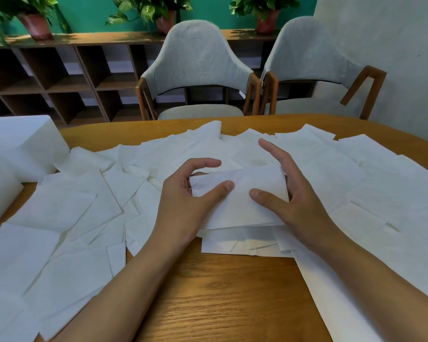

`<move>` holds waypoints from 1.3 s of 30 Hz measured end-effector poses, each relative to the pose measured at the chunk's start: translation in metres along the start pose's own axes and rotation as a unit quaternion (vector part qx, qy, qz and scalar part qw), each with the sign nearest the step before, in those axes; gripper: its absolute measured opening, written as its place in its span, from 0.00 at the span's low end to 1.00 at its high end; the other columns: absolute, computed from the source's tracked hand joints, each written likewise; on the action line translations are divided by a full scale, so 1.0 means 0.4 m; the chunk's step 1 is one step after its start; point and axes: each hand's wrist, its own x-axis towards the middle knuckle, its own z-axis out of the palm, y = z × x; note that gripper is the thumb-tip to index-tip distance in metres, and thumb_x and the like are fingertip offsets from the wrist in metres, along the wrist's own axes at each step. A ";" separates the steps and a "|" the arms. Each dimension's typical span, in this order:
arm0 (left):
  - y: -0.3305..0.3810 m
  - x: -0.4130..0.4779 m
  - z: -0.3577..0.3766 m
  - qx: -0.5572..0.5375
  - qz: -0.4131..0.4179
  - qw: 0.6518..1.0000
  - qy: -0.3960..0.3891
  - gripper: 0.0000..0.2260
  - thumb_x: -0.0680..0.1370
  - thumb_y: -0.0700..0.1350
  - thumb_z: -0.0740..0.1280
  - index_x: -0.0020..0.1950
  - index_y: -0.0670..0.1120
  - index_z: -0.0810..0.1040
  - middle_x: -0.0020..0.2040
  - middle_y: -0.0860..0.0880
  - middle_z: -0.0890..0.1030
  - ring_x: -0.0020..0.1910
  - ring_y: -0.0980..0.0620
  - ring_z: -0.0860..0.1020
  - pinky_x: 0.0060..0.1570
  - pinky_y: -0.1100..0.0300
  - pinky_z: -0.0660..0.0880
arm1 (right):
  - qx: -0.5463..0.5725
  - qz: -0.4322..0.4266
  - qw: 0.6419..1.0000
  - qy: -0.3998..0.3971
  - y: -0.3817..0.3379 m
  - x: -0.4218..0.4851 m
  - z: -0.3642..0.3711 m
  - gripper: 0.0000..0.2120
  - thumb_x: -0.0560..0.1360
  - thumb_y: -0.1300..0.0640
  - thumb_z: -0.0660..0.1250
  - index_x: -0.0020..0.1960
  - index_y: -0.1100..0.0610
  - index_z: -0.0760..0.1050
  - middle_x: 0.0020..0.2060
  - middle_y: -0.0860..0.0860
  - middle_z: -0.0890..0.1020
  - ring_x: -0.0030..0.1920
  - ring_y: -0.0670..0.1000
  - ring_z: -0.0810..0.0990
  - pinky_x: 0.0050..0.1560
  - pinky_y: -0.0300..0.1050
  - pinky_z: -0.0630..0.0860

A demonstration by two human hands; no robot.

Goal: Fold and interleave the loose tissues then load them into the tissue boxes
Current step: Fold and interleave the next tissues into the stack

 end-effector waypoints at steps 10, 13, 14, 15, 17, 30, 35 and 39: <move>-0.009 -0.002 0.000 0.015 0.024 1.000 -0.001 0.17 0.74 0.52 0.79 0.61 0.59 0.81 0.59 0.63 0.82 0.57 0.57 0.81 0.54 0.53 0.82 | -0.010 -0.005 1.000 -0.002 -0.002 -0.002 0.005 0.32 0.75 0.44 0.71 0.74 0.31 0.59 0.67 0.21 0.60 0.63 0.21 0.61 0.53 0.20 0.69; -0.018 -0.002 0.003 0.026 0.038 0.998 0.033 0.21 0.74 0.55 0.78 0.65 0.60 0.78 0.57 0.62 0.81 0.58 0.61 0.79 0.50 0.65 0.80 | -0.003 -0.006 1.000 0.010 -0.005 -0.001 -0.001 0.32 0.75 0.46 0.71 0.73 0.32 0.60 0.65 0.18 0.61 0.65 0.23 0.62 0.62 0.27 0.72; -0.013 -0.001 0.002 0.025 0.032 0.999 0.035 0.22 0.74 0.56 0.77 0.66 0.61 0.76 0.58 0.63 0.80 0.59 0.64 0.77 0.49 0.69 0.78 | 0.004 -0.005 1.000 0.015 -0.006 0.000 -0.005 0.32 0.74 0.46 0.71 0.73 0.31 0.60 0.65 0.18 0.61 0.66 0.24 0.62 0.66 0.32 0.71; -0.008 0.000 0.000 0.012 0.015 0.999 0.025 0.23 0.74 0.57 0.75 0.68 0.61 0.75 0.58 0.65 0.80 0.58 0.68 0.77 0.48 0.72 0.76 | 0.010 -0.004 1.000 0.019 -0.008 0.001 -0.010 0.32 0.73 0.46 0.70 0.72 0.31 0.60 0.65 0.18 0.61 0.67 0.25 0.61 0.71 0.37 0.69; 0.010 0.000 -0.006 -0.051 -0.026 0.998 -0.028 0.21 0.78 0.53 0.73 0.70 0.61 0.74 0.49 0.69 0.82 0.50 0.74 0.78 0.41 0.75 0.75 | 0.014 -0.007 0.999 0.030 -0.009 0.006 -0.017 0.33 0.73 0.46 0.70 0.72 0.31 0.60 0.64 0.17 0.61 0.67 0.22 0.59 0.74 0.38 0.59; -0.011 0.004 -0.007 -0.006 0.028 0.999 0.018 0.23 0.77 0.46 0.76 0.68 0.57 0.72 0.50 0.55 0.84 0.44 0.52 0.84 0.43 0.60 0.82 | -0.027 0.025 0.997 0.066 0.009 0.014 -0.052 0.16 0.79 0.58 0.70 0.60 0.38 0.80 0.57 0.24 0.77 0.61 0.29 0.72 0.61 0.27 0.71; -0.033 -0.013 0.008 0.202 0.203 0.939 -0.192 0.14 0.71 0.59 0.79 0.51 0.56 0.81 0.50 0.59 0.78 0.51 0.56 0.77 0.49 0.63 0.73 | -0.047 0.035 0.992 0.114 0.016 0.025 -0.061 0.15 0.80 0.57 0.69 0.61 0.39 0.79 0.58 0.26 0.74 0.59 0.27 0.70 0.63 0.32 0.71; -0.056 -0.027 0.025 0.276 0.214 0.895 -0.277 0.19 0.71 0.67 0.76 0.57 0.59 0.84 0.58 0.63 0.75 0.61 0.63 0.71 0.58 0.67 0.70 | -0.056 0.034 0.992 0.105 0.022 0.023 -0.051 0.15 0.80 0.55 0.69 0.62 0.39 0.78 0.58 0.26 0.73 0.58 0.24 0.69 0.56 0.20 0.68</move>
